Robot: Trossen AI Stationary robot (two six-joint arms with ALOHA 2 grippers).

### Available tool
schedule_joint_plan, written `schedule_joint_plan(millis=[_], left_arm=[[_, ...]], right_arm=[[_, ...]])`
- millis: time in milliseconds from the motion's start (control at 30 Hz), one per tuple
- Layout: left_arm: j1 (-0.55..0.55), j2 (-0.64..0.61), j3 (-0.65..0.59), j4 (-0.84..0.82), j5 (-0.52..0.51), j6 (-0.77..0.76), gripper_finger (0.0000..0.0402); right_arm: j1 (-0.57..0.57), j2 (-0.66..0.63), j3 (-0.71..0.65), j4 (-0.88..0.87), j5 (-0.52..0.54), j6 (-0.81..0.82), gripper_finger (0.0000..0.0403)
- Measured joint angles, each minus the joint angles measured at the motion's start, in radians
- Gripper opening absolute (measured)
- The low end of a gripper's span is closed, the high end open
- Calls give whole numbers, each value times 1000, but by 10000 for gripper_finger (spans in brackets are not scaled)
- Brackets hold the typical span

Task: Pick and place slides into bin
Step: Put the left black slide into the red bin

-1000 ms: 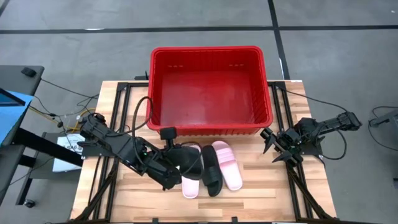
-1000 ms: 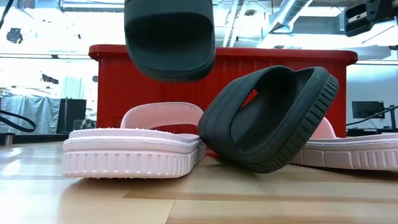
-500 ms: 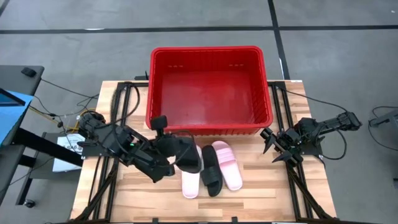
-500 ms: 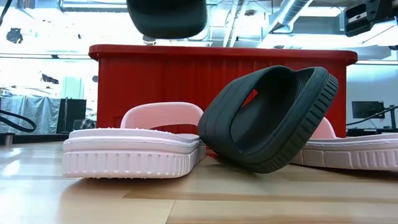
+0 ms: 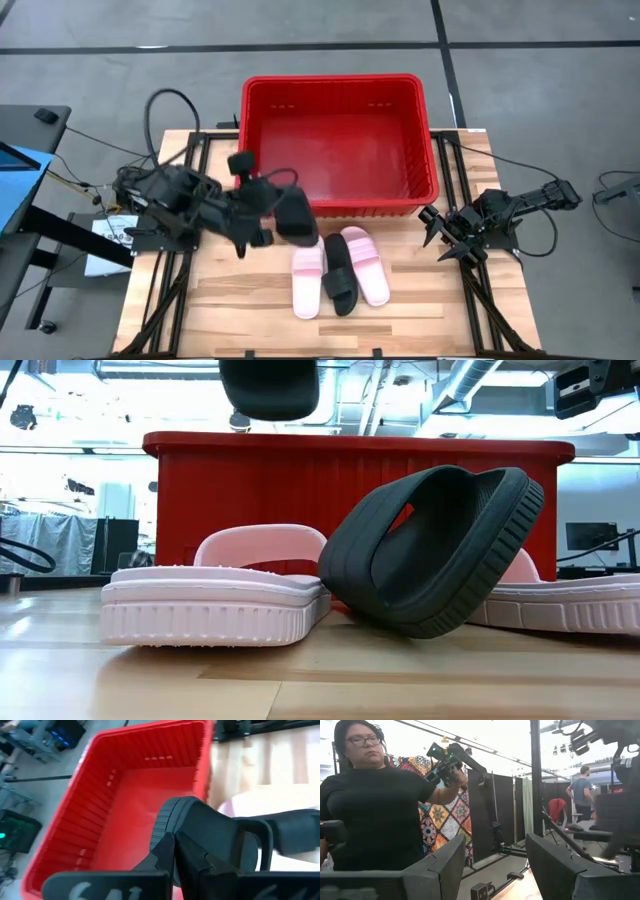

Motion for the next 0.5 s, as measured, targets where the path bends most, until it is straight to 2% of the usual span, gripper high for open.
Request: schedule_joint_plan(millis=[233,500], left_arm=[[110,-58,0,4,0,88,0],[232,-142,0,96,26,215,0]], right_arm=[[0,0,0,0,0,0,201],[0,0,0,0,0,0,201]])
